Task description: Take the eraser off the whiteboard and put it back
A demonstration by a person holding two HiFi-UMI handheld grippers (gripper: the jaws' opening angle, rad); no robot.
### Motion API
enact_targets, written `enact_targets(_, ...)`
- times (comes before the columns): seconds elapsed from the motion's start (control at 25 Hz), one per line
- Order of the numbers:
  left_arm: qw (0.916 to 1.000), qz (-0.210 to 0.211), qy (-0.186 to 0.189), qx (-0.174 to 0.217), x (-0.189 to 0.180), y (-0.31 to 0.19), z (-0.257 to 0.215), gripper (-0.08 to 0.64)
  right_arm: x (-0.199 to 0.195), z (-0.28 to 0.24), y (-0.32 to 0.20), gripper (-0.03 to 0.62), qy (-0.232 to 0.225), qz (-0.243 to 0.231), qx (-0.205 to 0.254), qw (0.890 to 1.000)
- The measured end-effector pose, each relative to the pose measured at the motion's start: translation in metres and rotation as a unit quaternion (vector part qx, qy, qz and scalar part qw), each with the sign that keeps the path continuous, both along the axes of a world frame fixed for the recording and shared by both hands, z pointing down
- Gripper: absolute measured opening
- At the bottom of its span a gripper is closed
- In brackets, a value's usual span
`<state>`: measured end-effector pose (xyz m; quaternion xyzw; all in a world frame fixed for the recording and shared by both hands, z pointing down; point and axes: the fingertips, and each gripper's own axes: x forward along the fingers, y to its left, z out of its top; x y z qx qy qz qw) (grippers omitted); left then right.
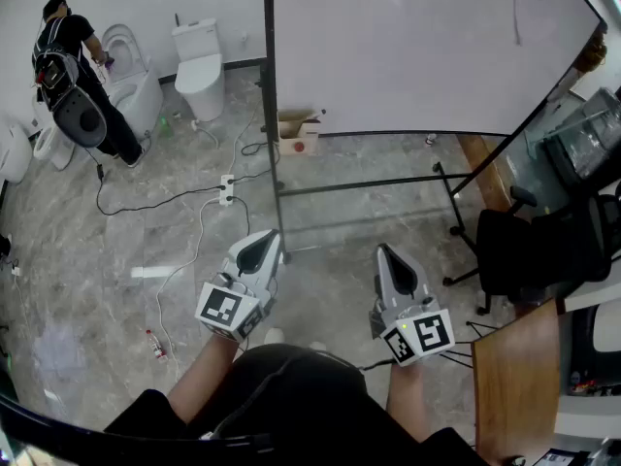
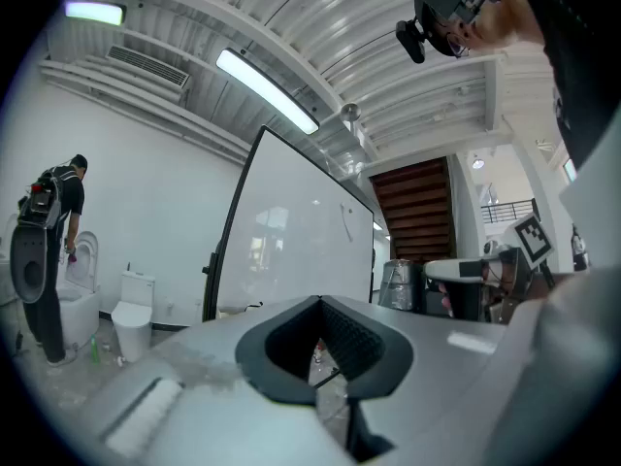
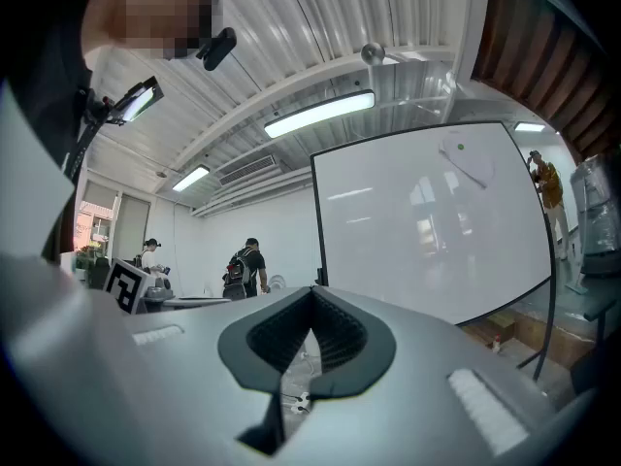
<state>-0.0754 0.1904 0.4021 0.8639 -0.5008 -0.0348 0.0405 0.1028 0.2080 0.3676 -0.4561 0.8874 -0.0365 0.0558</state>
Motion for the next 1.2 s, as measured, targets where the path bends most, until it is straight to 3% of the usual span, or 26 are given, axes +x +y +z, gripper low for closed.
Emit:
enact_targets(0.48,0.9997,0.017,0.016,0.006,-0.006,-0.008,0.003,0.005,-0.013,0.0,-0.01,0.009,0.007,-0.003,0.002,1.0)
enact_targets(1.2,0.9991,0.039,0.018,0.002,-0.068,-0.026,0.009,0.005,-0.063,-0.002,-0.026,0.009,-0.003,0.026,0.003,1.0)
